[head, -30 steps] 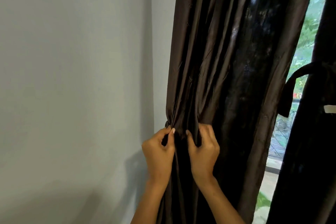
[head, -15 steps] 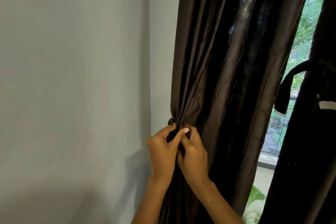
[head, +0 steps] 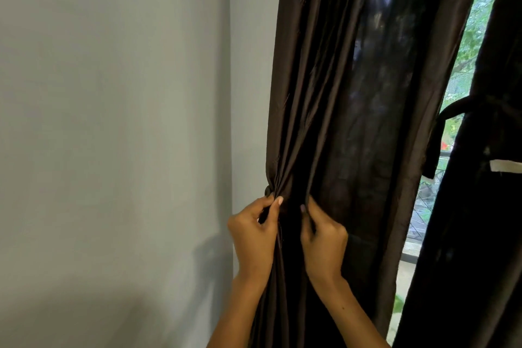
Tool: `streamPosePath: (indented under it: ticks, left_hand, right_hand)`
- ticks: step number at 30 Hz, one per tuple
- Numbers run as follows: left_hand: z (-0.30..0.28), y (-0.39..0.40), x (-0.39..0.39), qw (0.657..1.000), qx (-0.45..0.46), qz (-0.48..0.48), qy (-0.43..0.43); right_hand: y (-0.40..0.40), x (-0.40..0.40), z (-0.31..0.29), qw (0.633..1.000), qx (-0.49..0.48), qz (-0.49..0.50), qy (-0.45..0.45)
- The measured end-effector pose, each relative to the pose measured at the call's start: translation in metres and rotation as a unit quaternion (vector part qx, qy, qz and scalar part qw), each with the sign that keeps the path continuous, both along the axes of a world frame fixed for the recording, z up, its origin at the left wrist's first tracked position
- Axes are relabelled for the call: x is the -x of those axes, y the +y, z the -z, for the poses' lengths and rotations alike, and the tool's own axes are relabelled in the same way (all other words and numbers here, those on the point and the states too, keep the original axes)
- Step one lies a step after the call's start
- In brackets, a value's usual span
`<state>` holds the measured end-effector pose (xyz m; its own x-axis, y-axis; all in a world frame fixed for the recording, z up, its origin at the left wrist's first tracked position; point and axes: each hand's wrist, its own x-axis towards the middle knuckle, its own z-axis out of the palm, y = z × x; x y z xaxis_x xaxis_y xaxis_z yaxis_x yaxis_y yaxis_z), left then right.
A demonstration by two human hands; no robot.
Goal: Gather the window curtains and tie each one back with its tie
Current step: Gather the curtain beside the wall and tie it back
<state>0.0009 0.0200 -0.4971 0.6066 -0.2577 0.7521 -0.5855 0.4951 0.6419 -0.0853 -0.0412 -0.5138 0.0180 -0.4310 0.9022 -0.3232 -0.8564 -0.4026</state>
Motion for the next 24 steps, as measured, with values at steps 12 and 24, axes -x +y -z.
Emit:
streamPosePath:
  ticks: [12,24]
  left_hand:
    - [0.001,-0.004,0.009,0.999,-0.001,0.015,-0.03]
    - [0.002,-0.01,-0.01,1.0,-0.015,0.012,0.017]
  right_hand:
    - [0.011,-0.001,0.01,0.984,-0.025,-0.103,0.143]
    - [-0.026,-0.003,-0.012,0.915,-0.253,-0.292,-0.118]
